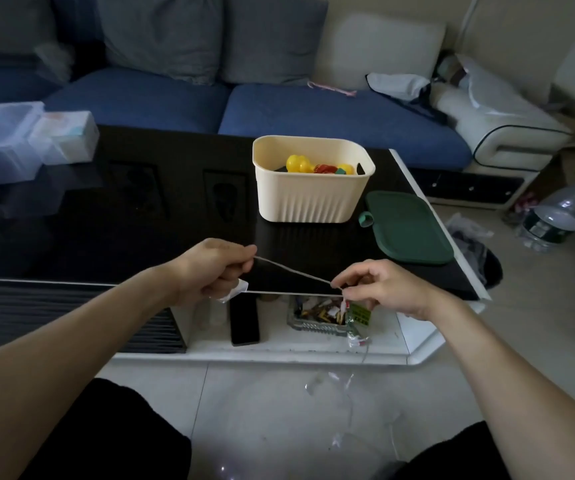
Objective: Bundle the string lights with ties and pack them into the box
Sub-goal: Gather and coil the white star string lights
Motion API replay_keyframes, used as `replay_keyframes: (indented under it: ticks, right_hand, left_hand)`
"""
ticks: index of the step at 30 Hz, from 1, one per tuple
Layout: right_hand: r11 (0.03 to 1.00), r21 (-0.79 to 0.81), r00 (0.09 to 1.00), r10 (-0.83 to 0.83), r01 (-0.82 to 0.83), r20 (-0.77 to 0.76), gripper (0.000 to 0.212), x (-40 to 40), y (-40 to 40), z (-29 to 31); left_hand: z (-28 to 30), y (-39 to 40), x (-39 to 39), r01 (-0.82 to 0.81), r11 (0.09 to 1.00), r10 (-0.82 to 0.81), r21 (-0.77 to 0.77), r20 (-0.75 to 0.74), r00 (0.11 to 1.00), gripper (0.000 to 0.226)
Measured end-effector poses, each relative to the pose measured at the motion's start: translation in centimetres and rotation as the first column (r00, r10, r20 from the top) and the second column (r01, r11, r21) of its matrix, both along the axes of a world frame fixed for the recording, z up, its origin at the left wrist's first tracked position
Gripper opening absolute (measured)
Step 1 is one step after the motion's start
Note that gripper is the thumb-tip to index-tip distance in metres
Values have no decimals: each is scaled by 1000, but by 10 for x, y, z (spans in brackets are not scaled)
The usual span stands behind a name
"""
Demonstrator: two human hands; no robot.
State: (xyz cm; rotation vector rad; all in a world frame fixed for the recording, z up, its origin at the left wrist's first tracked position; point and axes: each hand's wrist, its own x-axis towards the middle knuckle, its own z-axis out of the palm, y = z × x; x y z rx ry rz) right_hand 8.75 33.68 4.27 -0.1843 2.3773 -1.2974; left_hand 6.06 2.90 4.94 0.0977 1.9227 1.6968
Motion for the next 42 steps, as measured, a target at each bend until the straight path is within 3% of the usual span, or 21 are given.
replay_keyframes:
  ticks: [2, 4, 7, 10, 13, 17, 20, 25, 28, 32, 35, 38, 42]
  right_hand:
    - [999, 48, 1000, -1, 1, 4, 14, 1, 4, 2]
    - [993, 121, 1000, 0, -3, 22, 9, 3, 9, 5]
    - [979, 198, 999, -48, 50, -15, 16, 3, 13, 6]
    - [985, 154, 995, -68, 78, -69, 13, 1, 9, 5]
    - [991, 130, 994, -19, 32, -105, 12, 0, -1, 4]
    - [986, 162, 989, 68, -47, -131, 12, 3, -19, 2]
    - [984, 162, 987, 92, -70, -131, 16, 6, -26, 1]
    - [992, -84, 992, -104, 98, -72, 20, 7, -25, 3]
    - [924, -304, 969, -248, 232, -15, 10, 10, -36, 0]
    - [831, -474, 916, -385, 291, -113, 5, 13, -54, 0]
    - [842, -471, 887, -403, 264, -225, 5, 14, -62, 0]
    - [892, -423, 893, -312, 158, -324, 9, 16, -65, 1]
    - [939, -334, 918, -202, 82, -341, 21, 15, -67, 3]
  left_hand:
    - [4, -1, 0, -71, 995, 67, 71, 58, 996, 37]
    - [11, -3, 0, -113, 983, 81, 142, 214, 973, 33]
    - [22, -4, 10, 27, 989, -75, 143, 343, 936, 28]
    - [21, 7, 21, 183, 977, -208, 112, 271, 940, 28]
    - [14, 19, 24, 230, 970, -243, 85, 231, 942, 40]
    - [4, 28, 21, 193, 981, -191, -2, 139, 972, 33]
    - [1, 36, 18, 141, 989, -146, 53, 106, 984, 31]
    - [2, 42, 21, 233, 972, -233, 22, 169, 958, 47]
    - [0, 45, 23, 285, 958, -284, 18, 173, 943, 53]
    - [1, 52, 23, 282, 954, -295, 98, 171, 940, 66]
    - [1, 57, 23, 198, 975, -204, 98, 56, 977, 62]
    - [-5, 59, 23, 143, 986, -139, 85, -54, 989, 53]
    - [-8, 58, 23, 12, 995, 0, 103, -116, 993, 37]
